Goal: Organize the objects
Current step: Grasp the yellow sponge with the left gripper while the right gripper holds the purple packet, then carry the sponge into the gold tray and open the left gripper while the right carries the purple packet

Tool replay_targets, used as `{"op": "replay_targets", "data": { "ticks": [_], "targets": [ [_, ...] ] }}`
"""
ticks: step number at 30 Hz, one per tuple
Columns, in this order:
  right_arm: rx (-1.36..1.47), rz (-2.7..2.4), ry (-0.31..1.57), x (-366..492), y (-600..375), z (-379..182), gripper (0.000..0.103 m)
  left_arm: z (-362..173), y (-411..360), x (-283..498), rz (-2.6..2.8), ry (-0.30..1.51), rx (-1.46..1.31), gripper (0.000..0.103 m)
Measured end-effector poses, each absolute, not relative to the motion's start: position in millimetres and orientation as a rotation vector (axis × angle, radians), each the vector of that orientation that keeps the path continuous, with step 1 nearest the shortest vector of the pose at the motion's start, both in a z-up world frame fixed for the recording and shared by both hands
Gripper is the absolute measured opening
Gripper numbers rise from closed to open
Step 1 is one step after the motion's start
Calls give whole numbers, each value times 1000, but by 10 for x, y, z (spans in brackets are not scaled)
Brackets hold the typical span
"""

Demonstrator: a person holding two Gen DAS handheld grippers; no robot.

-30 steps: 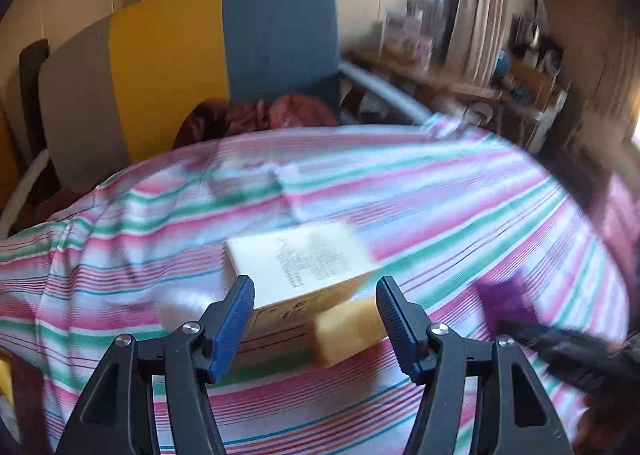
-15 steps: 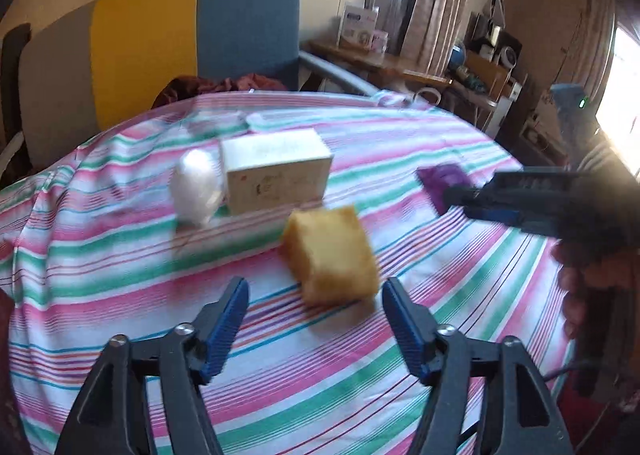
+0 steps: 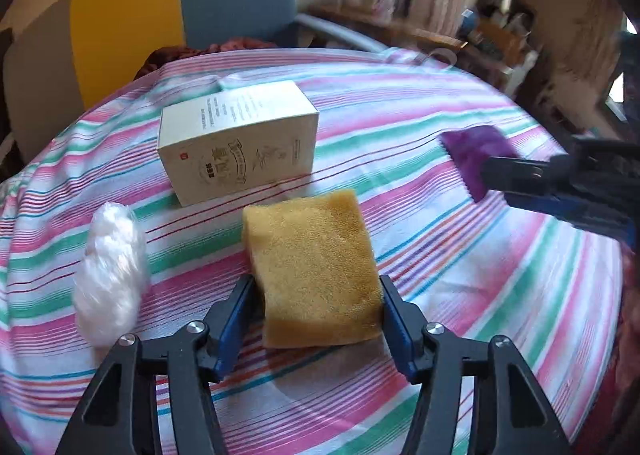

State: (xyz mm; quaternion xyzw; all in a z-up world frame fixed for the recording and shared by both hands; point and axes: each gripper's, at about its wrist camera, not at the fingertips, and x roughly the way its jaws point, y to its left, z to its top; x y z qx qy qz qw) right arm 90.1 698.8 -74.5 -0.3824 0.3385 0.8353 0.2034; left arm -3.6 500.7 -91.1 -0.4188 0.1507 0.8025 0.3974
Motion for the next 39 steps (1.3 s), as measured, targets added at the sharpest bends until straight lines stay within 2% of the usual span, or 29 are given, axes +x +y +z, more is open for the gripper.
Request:
{"op": "replay_targets", "data": {
  "ticks": [3,11,16,20,27,39],
  "targets": [
    [-1069,2334,938,893,6975,-748,38,-891,4900,45,2007,386,-1029,55],
    [-1089,2372,934,839,6915,-761,38,-897,4534,116,1995,352,-1009,54],
    [-1167,2422,812,696,6708,-771,38,-904,4300,243,2031,365,-979,54],
    [-1232,2448,612,581,6489,-772,38,-897,4118,275,2052,325,-981,54],
    [-1252,2478,476,522,6352,-794,38,-887,3803,347,2083,263,-977,54],
    [-1271,2482,366,520,6248,-791,38,-742,3299,499,2090,212,-945,53]
  ]
}}
